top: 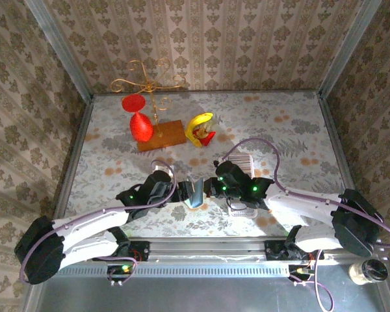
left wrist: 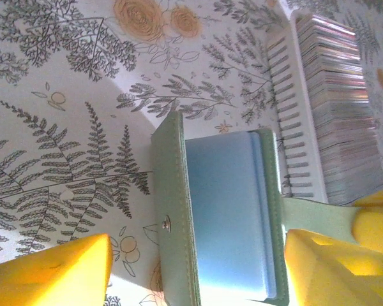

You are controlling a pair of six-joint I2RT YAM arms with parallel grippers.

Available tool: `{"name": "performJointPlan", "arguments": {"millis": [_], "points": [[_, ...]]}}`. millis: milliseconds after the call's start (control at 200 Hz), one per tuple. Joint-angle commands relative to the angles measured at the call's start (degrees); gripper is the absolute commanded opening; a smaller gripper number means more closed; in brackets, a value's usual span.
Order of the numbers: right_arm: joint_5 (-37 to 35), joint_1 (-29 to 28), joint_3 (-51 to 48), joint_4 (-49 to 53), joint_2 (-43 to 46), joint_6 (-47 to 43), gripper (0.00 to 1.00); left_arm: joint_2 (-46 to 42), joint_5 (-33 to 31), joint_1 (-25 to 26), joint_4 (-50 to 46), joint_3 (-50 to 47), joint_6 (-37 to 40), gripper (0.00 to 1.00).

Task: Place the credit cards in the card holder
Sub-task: Open the card holder at the center of the table, then flip over the card slot in the card holder.

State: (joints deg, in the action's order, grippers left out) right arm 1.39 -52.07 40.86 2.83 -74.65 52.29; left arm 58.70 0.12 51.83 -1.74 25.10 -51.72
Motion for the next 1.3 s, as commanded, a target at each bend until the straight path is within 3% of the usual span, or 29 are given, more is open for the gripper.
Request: {"name": "performJointPlan", "arguments": {"millis": [0, 205, 305, 440, 520, 665, 800, 975, 1090, 1165, 1230, 1295], "points": [[0.0, -0.4, 1.0, -0.5, -0.8, -0.4, 0.00, 2.7, -0.6, 0.1, -3.5, 1.7, 0.4, 0.64], [-2.4, -0.3, 0.8, 2.6, -0.7, -0.5, 0.00, 5.4, -2.5, -0.9, -4.5, 0.9, -1.7, 0.37], [-4.6, -0.2, 1.1, 5.4, -1.6, -0.4, 0.00, 5.4, -3.3, -1.5, -5.0, 0.2, -2.0, 0.29], [-6.7, -0.1, 3.2, 10.6, -5.5, -1.1, 0.00, 5.2, -2.5, -2.3, -2.8, -2.0, -3.2, 0.11], [-8.0, -0.1, 4.4, 12.9, -8.7, -1.5, 0.00, 5.0, -1.9, -2.5, -1.5, -3.2, -3.5, 0.06], [-10.7, -0.1, 6.4, 16.8, -10.1, -2.6, 0.23, 4.9, -1.1, -2.5, -1.2, -3.6, -3.6, 0.01], [-12.6, -0.4, 8.6, 21.5, -6.3, -5.4, 0.42, 4.3, -0.7, -2.6, -1.2, -3.9, -3.7, 0.00], [-16.4, -0.5, 11.9, 30.3, 1.1, -7.9, 0.43, 3.1, -0.9, -2.5, -1.6, -4.4, -4.0, 0.00], [-13.3, -1.6, 13.0, 29.0, 3.1, -8.5, 0.40, 2.5, -0.4, -2.5, 0.3, -5.0, -3.9, 0.01], [-9.5, -3.2, 14.4, 28.2, 0.6, -8.9, 0.40, 2.3, -0.1, -2.5, 0.6, -5.0, -4.0, 0.08], [-9.4, -5.1, 16.0, 26.7, -2.5, -9.0, 0.39, 2.2, 0.2, -2.6, 1.2, -5.1, -3.9, 0.24], [-9.1, -5.8, 16.9, 25.7, -6.4, -8.6, 0.39, 1.7, 0.2, -2.5, 1.1, -5.1, -3.9, 0.33]]}}
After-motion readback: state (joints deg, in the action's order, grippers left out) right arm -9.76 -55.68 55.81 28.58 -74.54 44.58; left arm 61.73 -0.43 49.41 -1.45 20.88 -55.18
